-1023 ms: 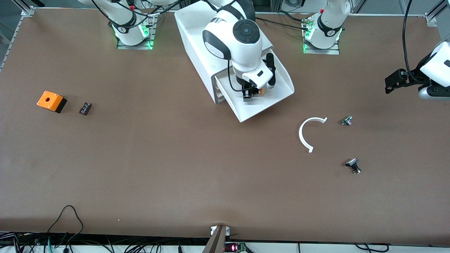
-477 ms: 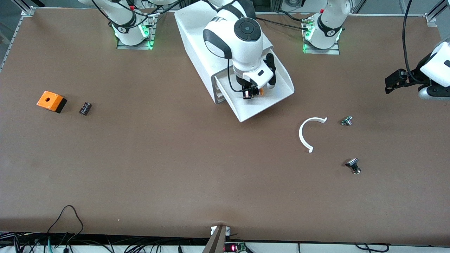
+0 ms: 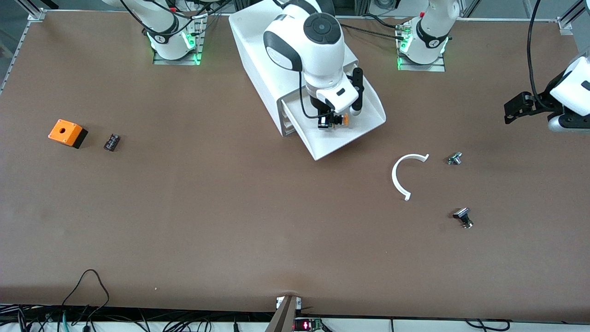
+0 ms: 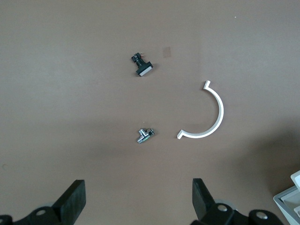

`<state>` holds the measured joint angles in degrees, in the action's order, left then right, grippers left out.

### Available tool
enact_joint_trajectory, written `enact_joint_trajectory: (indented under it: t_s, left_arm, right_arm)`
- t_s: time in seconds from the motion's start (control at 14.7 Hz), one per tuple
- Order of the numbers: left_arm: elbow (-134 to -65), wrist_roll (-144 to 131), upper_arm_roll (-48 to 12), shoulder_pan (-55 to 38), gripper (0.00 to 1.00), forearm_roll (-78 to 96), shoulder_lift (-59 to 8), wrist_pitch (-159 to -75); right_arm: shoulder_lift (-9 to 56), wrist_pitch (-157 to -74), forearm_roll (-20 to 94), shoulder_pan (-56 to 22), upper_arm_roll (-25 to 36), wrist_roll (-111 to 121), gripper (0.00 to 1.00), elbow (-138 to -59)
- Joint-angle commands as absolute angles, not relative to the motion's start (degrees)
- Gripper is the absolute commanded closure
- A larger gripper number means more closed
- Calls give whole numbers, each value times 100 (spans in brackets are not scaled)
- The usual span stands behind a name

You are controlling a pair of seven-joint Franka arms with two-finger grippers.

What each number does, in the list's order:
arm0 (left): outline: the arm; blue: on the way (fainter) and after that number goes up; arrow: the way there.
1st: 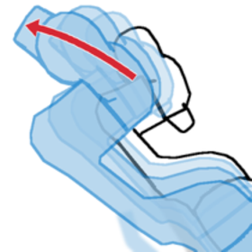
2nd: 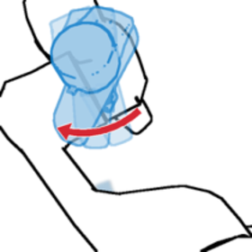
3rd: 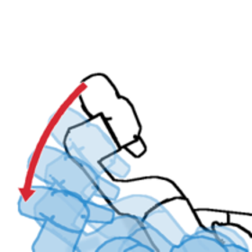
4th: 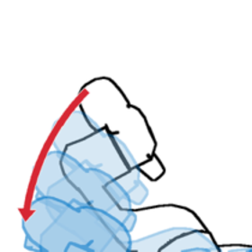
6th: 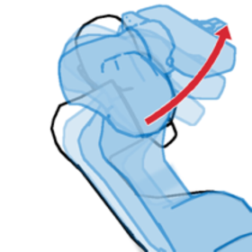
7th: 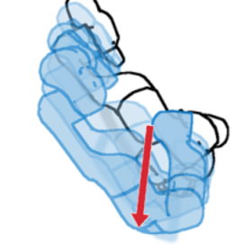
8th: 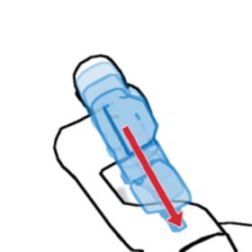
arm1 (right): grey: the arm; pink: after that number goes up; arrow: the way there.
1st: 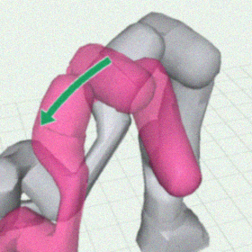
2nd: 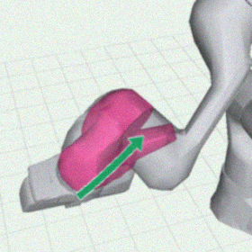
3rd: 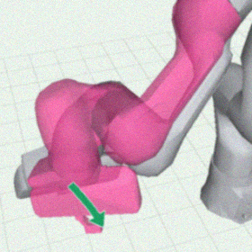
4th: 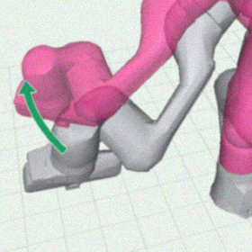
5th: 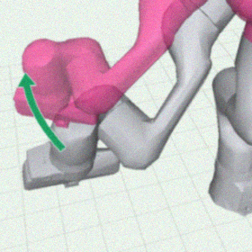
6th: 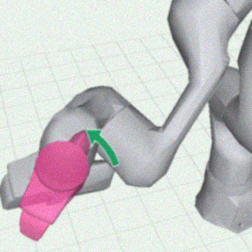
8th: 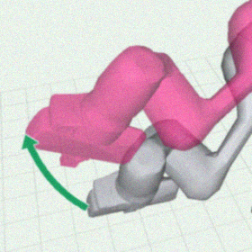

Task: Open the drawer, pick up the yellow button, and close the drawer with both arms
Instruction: 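Lower the right gripper into the drawer onto the yellow button, then lift the yellow button out of the drawer with the right gripper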

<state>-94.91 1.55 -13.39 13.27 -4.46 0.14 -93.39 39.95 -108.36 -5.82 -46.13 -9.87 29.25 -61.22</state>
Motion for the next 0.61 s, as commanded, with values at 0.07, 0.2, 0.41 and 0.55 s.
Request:
enact_joint_trajectory:
  t_s: [0.07, 0.2, 0.41, 0.55]
  left_arm:
    - [-9378, 132, -1301, 1283, 0, -492, -149, -9378]
    - [-9421, 167, -1301, 1283, 0, -501, -263, -9430]
    - [-9501, 228, -1353, 1266, 0, -519, -500, -9510]
    - [-9518, 115, -1467, 1152, 1, -448, -658, -9527]
  right_arm:
    - [3456, -10714, -659, -4571, -853, 2769, 80, -6100]
    - [3297, -10617, -668, -4343, -826, 2768, 80, -6108]
    - [3033, -10591, -668, -3904, -677, 2848, 80, -6213]
    - [2848, -10643, -598, -3588, -633, 2839, 80, -6538]
